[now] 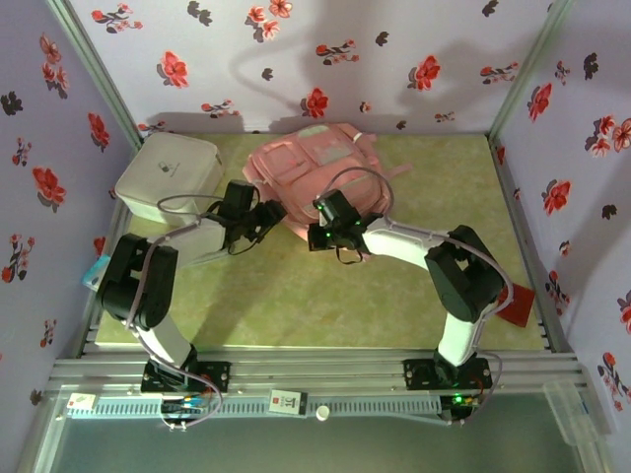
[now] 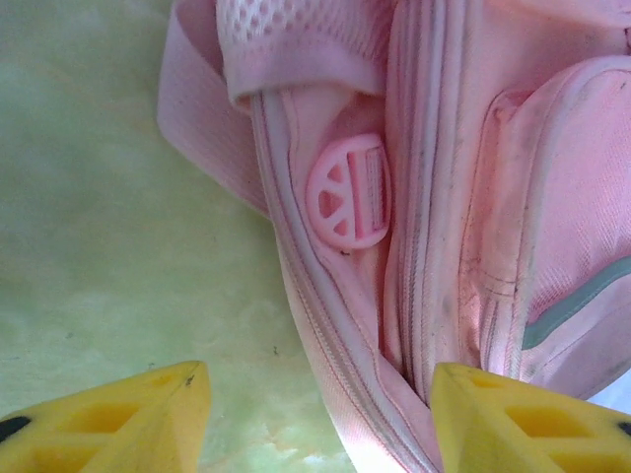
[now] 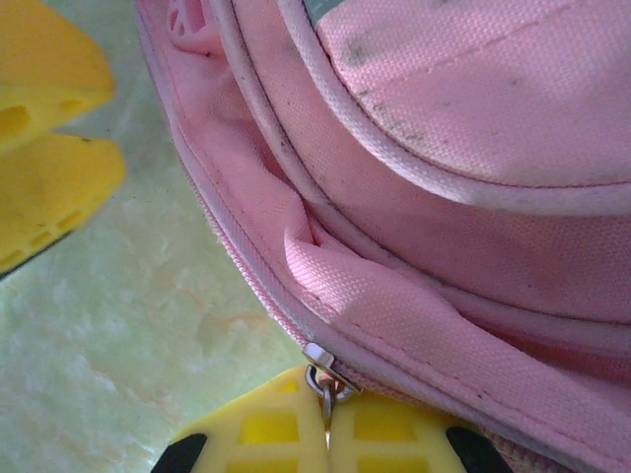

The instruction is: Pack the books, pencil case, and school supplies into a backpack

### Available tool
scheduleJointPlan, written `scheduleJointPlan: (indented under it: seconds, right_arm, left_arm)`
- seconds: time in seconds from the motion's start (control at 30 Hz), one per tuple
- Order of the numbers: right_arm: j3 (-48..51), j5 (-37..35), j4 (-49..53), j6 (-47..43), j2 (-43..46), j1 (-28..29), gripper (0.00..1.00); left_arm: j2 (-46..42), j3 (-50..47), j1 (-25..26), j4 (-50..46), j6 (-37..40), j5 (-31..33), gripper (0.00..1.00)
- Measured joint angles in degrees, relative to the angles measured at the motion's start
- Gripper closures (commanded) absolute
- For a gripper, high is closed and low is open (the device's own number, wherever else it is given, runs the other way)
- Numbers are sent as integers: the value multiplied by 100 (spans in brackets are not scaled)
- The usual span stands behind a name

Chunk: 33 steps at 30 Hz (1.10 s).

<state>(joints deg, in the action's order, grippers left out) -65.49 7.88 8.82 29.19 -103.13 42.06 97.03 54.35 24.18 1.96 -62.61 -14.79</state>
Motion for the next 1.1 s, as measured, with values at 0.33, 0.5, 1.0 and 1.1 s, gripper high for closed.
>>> scheduleJointPlan:
  seconds: [0.33,0.5,1.0,1.1]
  right_arm:
    - [-9,57,4,146,-9,11,100]
    - [-9,52,24,170,-9,11,100]
    - [452,-1172,739,457,643,63,100]
    - [621,-1550,938,509,909,42,100]
  left_arm:
    - [573,13,175,564,-446,-192,49]
    - [728,44,245,734,-579,-168,64]
    - [739,109,348,765,-579,319,92]
    - [739,111,354,745,-520,323,92]
